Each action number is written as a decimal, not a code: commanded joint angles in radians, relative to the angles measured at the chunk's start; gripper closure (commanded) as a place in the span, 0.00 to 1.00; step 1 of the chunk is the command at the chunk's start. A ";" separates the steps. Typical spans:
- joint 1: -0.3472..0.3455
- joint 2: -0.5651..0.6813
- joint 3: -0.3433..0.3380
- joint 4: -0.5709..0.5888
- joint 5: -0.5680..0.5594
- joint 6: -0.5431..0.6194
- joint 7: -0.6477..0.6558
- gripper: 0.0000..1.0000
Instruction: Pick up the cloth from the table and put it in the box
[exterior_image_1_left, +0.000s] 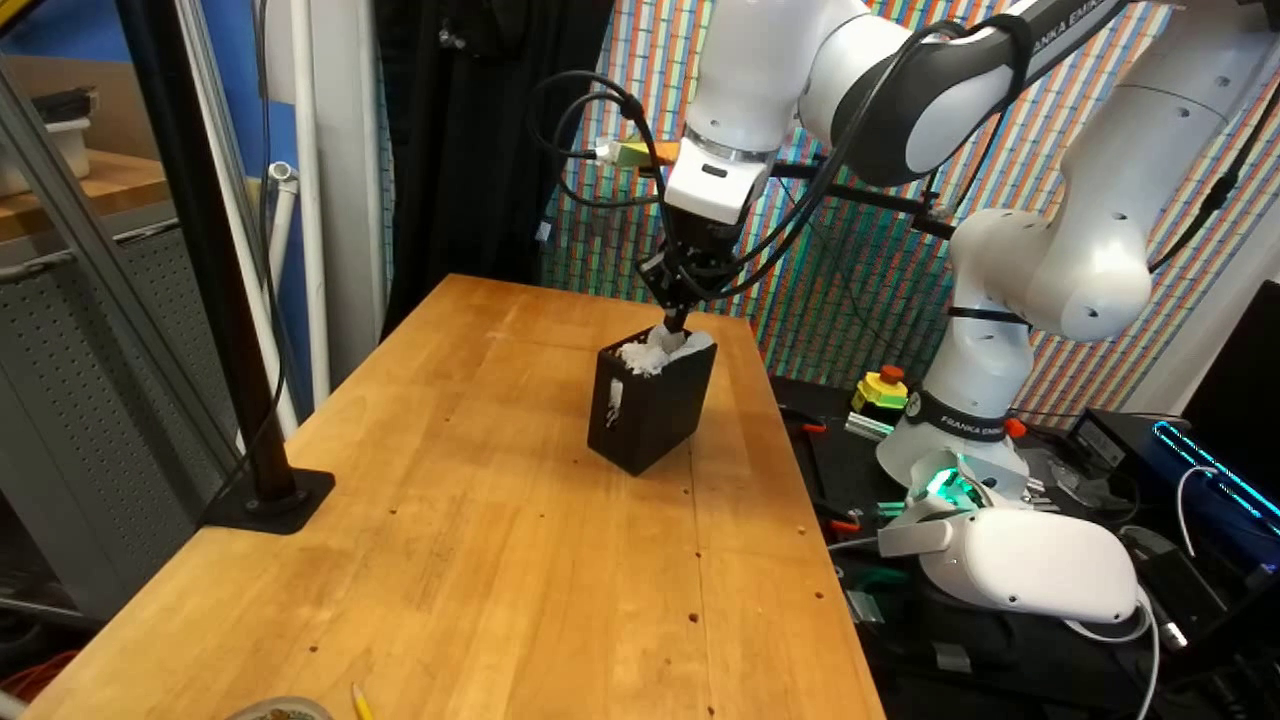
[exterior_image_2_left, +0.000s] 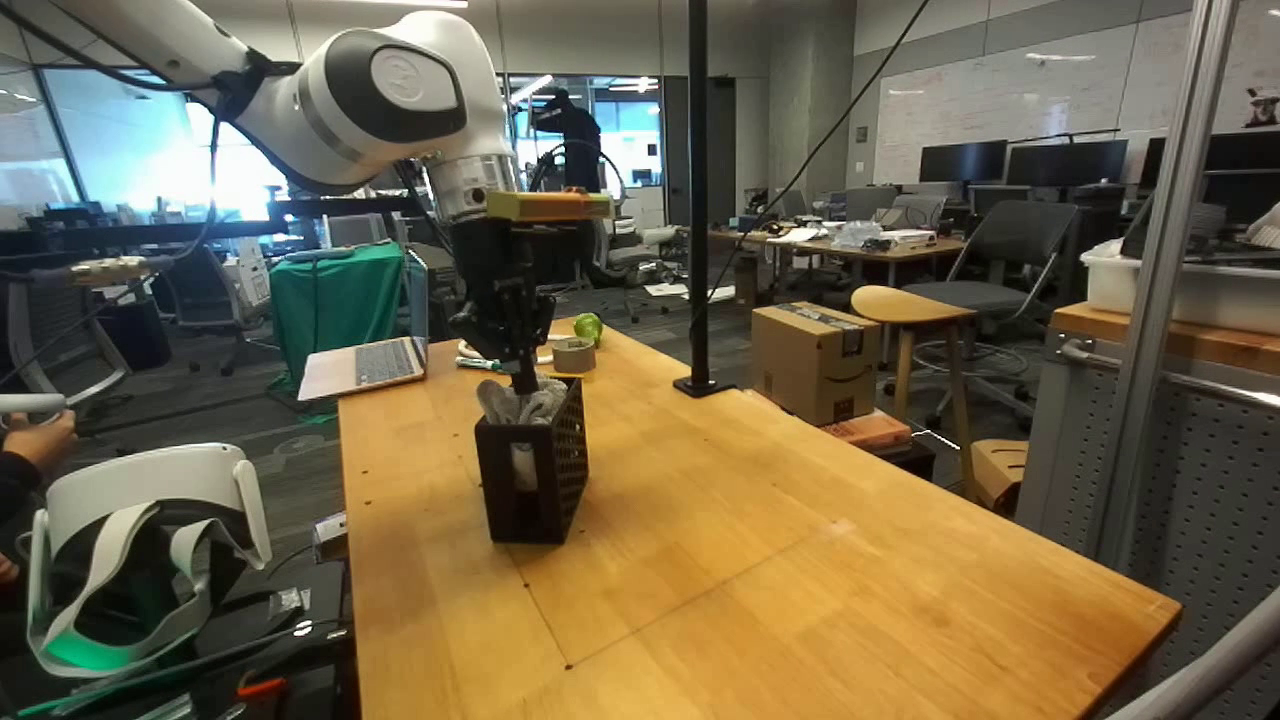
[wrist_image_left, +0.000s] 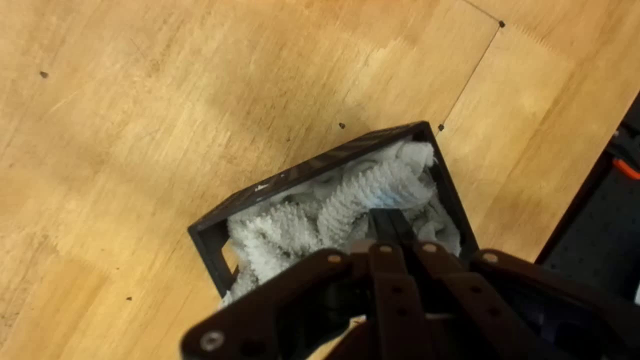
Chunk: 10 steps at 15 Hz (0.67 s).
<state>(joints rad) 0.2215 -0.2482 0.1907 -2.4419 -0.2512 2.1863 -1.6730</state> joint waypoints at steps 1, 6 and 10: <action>-0.005 -0.001 -0.037 0.022 -0.048 -0.010 -0.080 0.95; -0.009 0.028 -0.080 0.069 -0.036 -0.001 -0.222 0.95; 0.010 0.065 -0.062 0.121 -0.016 0.004 -0.277 0.95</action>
<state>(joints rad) 0.2157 -0.2224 0.1177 -2.3780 -0.2892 2.1871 -1.8957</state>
